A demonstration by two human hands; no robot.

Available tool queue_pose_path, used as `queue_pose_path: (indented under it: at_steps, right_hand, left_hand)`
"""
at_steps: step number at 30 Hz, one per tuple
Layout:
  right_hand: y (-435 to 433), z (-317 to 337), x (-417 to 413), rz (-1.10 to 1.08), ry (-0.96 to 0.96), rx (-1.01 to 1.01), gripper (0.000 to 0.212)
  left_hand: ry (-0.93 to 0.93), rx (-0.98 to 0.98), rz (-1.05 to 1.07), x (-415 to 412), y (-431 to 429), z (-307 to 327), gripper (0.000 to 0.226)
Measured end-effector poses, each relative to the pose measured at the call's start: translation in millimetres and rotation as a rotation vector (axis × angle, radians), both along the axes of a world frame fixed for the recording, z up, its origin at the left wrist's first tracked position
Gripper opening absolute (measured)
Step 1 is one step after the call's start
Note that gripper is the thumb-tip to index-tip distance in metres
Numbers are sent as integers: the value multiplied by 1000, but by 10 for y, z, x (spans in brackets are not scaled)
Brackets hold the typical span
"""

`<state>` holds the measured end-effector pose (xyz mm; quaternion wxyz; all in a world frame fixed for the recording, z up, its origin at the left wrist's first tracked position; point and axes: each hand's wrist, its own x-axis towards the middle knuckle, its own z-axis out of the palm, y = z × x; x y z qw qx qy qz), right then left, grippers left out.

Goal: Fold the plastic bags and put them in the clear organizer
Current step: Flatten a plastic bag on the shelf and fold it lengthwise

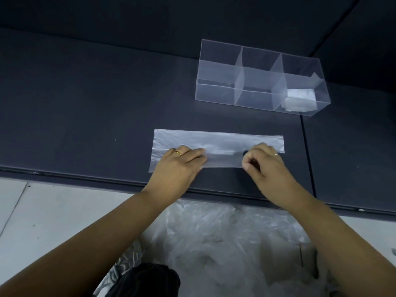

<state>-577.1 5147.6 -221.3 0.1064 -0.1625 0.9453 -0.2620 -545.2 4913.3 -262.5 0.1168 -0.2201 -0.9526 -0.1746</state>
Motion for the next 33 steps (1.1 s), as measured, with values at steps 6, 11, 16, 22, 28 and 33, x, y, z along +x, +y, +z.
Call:
queue_pose_path:
  at_steps: [6,11,16,22,28,33]
  right_hand:
    - [-324,11,85,240,183,251,69]
    - [-279,-143,-113,-18,48,-131,9]
    - [-138,-197,-339,-345,-250,-391,21]
    - [-287,-272,-441,-557,-200,-388,26]
    - [-363,-268,-508,-576,-160,-229,29]
    - [-371,-251,-527,-580,-176,-205,26]
  left_hand:
    - [-8,20,-8,-1,44,48,19]
    - [-228,270,103,-35,-151,143,17]
    - [-578,676,420,-201,-668,198,8]
    - [-623,781,671,-336,-789,150,18]
    - [-38,304,693,-214,-543,248,18]
    - [-229,-34,209,-80,-89,164,66]
